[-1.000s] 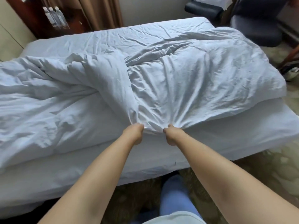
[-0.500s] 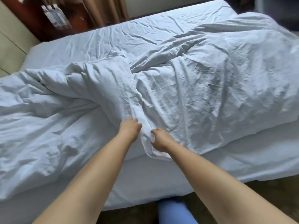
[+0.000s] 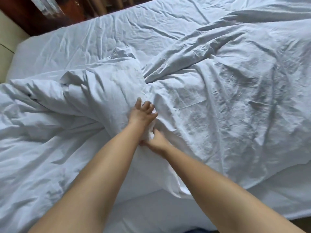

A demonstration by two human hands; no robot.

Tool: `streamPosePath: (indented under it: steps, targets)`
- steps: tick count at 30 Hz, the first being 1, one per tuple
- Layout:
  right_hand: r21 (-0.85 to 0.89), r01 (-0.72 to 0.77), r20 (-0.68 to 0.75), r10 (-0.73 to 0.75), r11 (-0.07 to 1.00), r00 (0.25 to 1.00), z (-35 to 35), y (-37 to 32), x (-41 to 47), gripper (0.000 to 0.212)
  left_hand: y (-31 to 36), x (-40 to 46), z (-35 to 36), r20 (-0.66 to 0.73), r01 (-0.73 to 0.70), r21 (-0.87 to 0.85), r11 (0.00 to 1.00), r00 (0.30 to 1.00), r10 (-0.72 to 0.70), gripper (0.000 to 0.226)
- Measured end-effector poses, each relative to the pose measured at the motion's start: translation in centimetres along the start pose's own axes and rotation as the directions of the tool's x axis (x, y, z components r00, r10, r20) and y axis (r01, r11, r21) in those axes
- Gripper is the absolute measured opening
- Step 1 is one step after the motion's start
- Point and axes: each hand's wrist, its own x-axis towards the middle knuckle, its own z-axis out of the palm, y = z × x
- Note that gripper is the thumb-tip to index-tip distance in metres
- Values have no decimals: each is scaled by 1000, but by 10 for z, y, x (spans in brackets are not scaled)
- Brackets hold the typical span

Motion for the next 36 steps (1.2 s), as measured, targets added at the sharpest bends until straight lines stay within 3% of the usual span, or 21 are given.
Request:
streamPosePath:
  steps: [2, 4, 7, 12, 14, 18, 20, 23, 28, 30, 33, 36]
  targets:
    - [-74, 31, 3, -31, 997, 1000, 19, -2, 9, 50, -8, 13, 8, 58, -91, 234, 968, 995, 80, 50]
    - [-167, 41, 27, -37, 985, 999, 32, -2, 11, 38, -12, 18, 19, 114, -152, 358, 921, 986, 119, 49]
    - [-322, 8, 12, -4, 947, 1000, 40, -7, 1, 19, -22, 12, 37, 215, -92, 352, 931, 977, 15, 50]
    - [-545, 12, -63, -55, 838, 997, 75, -33, -22, 25, -60, -27, 74, 249, 213, 257, 943, 928, -277, 35]
    - [-619, 14, -75, -77, 786, 994, 95, -40, -32, 20, -82, -58, 96, 322, 223, 230, 947, 901, -290, 28]
    - [-788, 22, -36, -82, 615, 996, 139, -37, -57, 23, -89, -127, 168, 531, 155, 36, 987, 834, -150, 26]
    - [-863, 22, -12, -63, 506, 998, 159, -27, -70, 20, -71, -156, 206, 516, 130, -113, 985, 855, -53, 50]
    - [-917, -5, -13, -16, 399, 1000, 174, -8, -88, 34, -27, -191, 234, 482, 69, -261, 963, 874, 68, 68]
    - [-951, 22, 4, -58, 308, 998, 178, 18, -110, 41, 20, -206, 254, 519, 247, -438, 865, 855, 18, 72]
    - [-960, 50, 25, -95, 274, 995, 180, 34, -121, 39, 26, -215, 255, 497, 295, -502, 813, 868, -8, 83]
    - [-956, 46, 41, -22, 291, 999, 179, 54, -139, 38, 40, -239, 256, 441, 231, -595, 770, 894, 73, 103]
    - [-933, 34, 49, 34, 358, 998, 173, 51, -151, 46, 55, -269, 264, 475, 281, -702, 654, 869, 137, 103]
